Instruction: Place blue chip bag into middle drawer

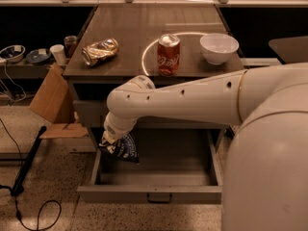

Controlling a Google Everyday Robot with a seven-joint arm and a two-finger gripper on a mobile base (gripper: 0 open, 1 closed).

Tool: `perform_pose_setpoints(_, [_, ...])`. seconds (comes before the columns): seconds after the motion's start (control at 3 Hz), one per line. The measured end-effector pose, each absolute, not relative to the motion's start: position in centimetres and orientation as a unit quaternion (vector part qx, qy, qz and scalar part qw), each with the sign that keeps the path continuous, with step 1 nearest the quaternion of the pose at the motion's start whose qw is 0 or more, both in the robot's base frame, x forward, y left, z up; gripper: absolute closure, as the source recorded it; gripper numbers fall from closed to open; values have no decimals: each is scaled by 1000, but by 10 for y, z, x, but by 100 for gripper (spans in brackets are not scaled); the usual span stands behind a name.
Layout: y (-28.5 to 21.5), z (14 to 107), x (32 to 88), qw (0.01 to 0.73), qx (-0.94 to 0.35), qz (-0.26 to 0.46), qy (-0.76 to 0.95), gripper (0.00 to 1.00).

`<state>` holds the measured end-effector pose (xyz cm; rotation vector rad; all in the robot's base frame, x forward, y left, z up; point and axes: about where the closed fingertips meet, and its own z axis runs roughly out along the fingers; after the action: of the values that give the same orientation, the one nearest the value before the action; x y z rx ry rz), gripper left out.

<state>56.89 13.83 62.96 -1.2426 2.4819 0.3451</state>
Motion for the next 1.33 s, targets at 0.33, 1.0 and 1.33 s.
perform_pose_setpoints(0.33, [136, 623, 566, 158, -438, 112, 878, 100])
perform_pose_setpoints(1.0, [143, 599, 568, 131, -441, 106, 882, 100])
perform_pose_setpoints(1.33, [145, 583, 565, 145, -440, 126, 877, 100])
